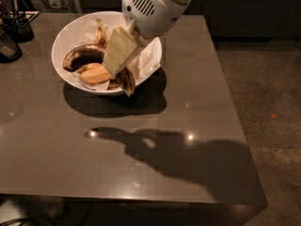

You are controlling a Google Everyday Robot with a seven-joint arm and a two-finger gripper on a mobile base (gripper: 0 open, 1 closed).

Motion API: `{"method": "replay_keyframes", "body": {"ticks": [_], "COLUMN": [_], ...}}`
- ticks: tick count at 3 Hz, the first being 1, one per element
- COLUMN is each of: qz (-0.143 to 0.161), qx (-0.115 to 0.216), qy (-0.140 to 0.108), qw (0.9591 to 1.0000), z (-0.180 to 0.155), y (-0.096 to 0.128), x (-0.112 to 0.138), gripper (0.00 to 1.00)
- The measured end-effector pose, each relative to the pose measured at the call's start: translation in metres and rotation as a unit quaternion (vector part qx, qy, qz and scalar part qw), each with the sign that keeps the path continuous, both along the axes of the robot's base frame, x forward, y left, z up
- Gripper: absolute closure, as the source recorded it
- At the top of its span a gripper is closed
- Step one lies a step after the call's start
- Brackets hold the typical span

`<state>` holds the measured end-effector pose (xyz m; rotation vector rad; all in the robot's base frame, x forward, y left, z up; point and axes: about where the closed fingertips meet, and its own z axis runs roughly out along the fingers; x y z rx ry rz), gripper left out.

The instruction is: Pick banana from white bowl

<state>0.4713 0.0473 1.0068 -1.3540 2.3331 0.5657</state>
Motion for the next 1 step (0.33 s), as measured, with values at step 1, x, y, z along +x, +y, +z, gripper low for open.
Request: {"method": "replay_keyframes", "body": {"ticks": [1], "qz": [-0.001], "qx": [-0.001], "qy": [0.000], "qw": [1.0000], "z": [-0.0005], "y": [-0.0003], "x": [-0.0010], "gripper": [1.00]}}
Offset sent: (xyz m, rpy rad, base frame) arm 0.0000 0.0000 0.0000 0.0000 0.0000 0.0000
